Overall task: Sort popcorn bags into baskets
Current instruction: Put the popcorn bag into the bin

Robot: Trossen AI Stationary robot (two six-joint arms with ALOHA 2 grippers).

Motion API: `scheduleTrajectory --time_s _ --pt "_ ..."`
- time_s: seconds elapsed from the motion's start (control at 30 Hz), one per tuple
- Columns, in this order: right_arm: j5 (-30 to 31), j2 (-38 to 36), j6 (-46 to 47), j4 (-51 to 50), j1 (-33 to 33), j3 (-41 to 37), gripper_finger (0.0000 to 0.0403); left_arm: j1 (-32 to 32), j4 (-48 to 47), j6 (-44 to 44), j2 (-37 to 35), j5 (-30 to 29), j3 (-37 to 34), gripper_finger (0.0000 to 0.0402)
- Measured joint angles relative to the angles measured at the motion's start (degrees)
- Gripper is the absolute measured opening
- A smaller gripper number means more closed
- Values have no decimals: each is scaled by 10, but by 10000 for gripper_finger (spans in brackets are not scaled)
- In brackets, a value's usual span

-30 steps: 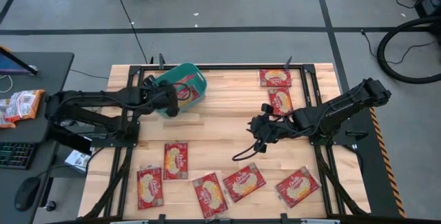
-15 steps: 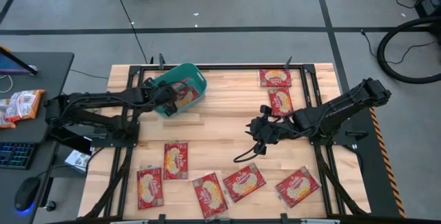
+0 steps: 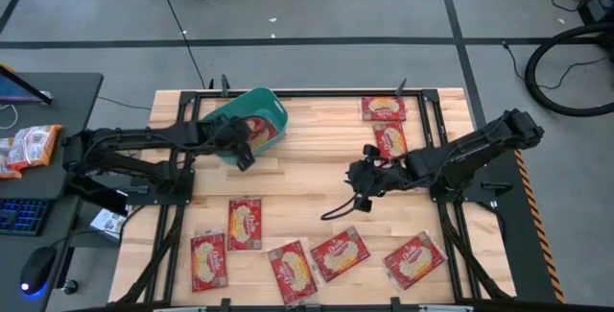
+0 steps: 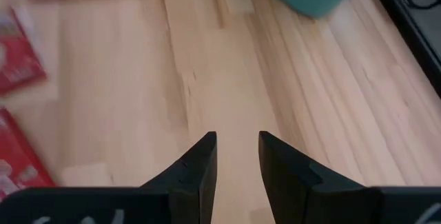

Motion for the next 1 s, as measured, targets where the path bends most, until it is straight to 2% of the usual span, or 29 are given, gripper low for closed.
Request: scheduleTrajectory --time_s 0.2,0.47,0.7,0.9,1.0 --pt "-2 0 29 12 -33 -40 113 -33 76 0 0 17 0 193" --pt "-121 0 -31 58 -60 -72 113 -72 142 71 0 48 0 192" --pt "-214 0 -130 167 -22 -111 113 -95 164 101 0 53 0 192" --pt "-207 0 -132 165 18 -112 113 -104 176 101 0 52 0 192" --pt "-180 6 -129 163 35 -112 113 -108 188 105 0 52 0 192"
